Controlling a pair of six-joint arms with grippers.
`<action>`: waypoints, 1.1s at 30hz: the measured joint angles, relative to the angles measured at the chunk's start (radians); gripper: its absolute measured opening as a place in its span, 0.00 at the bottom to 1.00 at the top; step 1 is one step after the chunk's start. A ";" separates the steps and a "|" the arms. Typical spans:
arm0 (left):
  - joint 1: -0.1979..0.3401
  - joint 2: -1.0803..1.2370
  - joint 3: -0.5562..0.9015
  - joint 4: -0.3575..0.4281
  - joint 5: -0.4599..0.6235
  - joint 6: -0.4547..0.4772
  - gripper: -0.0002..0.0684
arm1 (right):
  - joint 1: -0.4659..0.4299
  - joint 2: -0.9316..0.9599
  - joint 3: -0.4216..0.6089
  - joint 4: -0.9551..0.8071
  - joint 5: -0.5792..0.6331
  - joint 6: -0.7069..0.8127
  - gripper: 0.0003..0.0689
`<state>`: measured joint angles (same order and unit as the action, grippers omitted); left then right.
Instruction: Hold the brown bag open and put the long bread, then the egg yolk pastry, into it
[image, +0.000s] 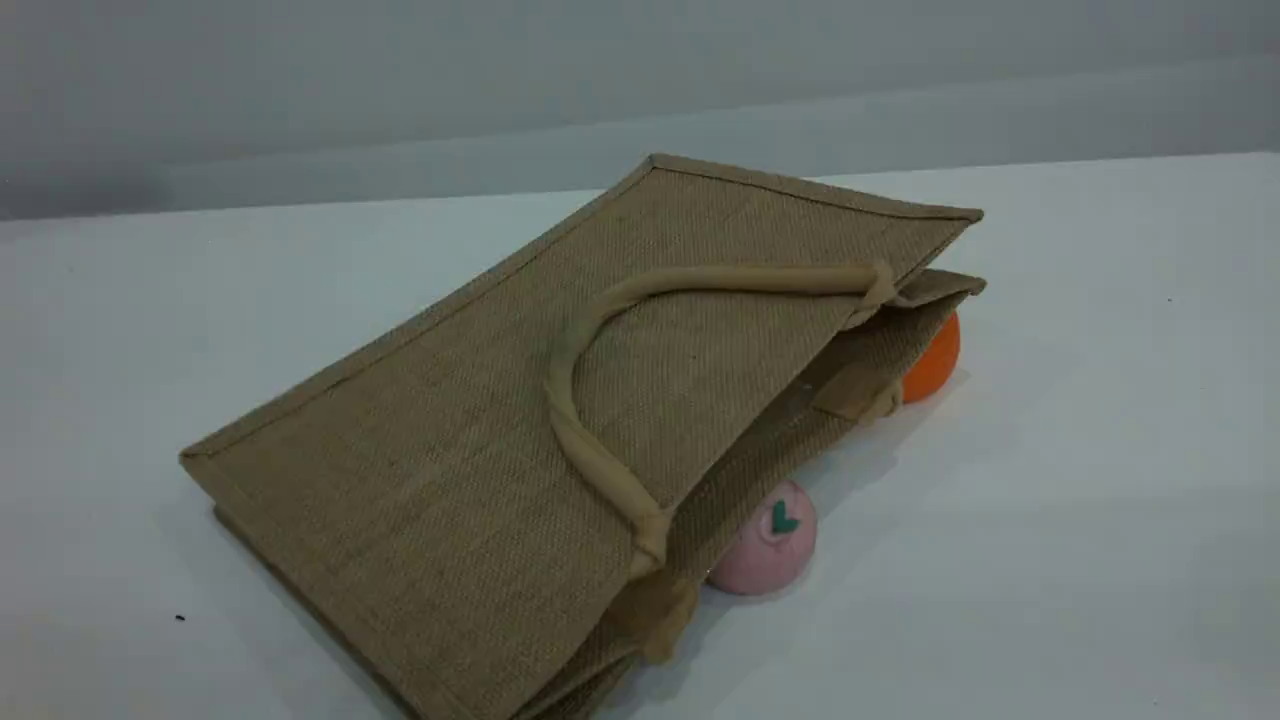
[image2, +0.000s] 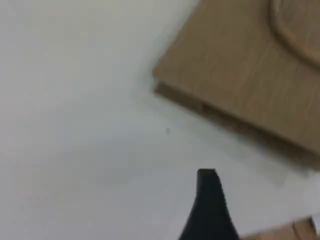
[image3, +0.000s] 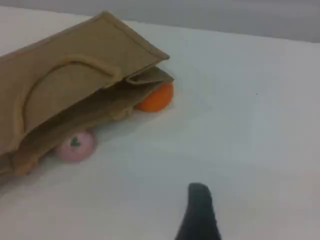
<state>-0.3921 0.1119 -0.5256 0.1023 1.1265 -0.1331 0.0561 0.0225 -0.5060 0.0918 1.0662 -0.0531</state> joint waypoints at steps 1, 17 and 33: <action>0.000 -0.036 0.007 0.001 -0.012 0.003 0.68 | 0.000 0.000 0.000 0.000 0.000 0.000 0.69; 0.000 -0.112 0.019 0.000 -0.044 0.026 0.68 | -0.025 -0.023 -0.001 0.018 0.002 -0.001 0.69; 0.307 -0.112 0.019 -0.001 -0.044 0.027 0.68 | -0.024 -0.023 -0.001 0.017 0.001 -0.001 0.69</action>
<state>-0.0849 0.0000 -0.5064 0.1016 1.0830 -0.1057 0.0324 0.0000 -0.5072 0.1091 1.0668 -0.0543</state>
